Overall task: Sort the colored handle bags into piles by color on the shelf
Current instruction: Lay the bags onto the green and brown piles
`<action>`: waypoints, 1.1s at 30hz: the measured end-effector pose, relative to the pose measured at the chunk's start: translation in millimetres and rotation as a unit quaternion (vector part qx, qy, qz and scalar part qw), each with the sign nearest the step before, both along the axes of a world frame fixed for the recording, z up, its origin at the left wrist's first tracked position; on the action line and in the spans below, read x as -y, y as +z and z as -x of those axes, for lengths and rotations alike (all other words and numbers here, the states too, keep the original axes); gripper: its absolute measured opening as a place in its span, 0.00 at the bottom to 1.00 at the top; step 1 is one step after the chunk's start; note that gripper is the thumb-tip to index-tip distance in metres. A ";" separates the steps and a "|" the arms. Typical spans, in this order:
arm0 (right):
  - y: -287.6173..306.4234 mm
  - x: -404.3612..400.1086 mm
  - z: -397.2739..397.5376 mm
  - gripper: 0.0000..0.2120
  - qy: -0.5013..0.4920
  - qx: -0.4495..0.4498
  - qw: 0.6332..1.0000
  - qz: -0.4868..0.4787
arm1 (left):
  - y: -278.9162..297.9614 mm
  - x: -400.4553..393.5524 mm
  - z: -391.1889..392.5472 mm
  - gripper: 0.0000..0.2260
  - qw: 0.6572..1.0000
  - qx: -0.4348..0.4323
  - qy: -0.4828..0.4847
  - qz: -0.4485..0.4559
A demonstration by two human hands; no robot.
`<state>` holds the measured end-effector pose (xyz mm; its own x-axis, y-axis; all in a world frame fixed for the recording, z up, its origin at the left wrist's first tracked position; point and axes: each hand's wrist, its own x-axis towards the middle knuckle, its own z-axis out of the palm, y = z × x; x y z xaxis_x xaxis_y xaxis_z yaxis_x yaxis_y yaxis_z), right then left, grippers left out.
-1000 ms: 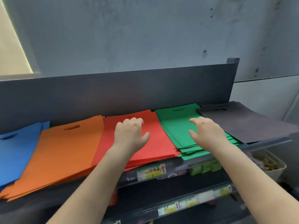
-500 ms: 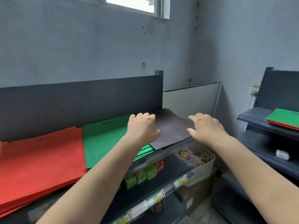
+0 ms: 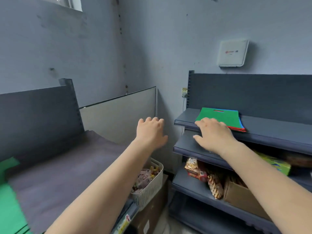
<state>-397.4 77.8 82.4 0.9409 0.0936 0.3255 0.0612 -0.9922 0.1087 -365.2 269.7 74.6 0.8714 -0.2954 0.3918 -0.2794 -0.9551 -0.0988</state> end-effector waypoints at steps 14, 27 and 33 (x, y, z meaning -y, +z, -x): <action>-26.3 151.2 -118.9 0.24 -0.139 -0.029 0.990 -0.027 | -17.7 170.3 -175.5 0.22 0.990 -0.014 -0.139 -0.019; -80.1 281.0 -220.9 0.23 -0.140 -0.074 0.984 -0.080 | -87.5 275.7 -285.6 0.25 0.989 -0.099 -0.113 0.007; -106.6 319.2 -270.2 0.23 -0.137 -0.111 0.975 -0.133 | -115.1 293.6 -324.0 0.25 0.988 -0.136 -0.064 0.030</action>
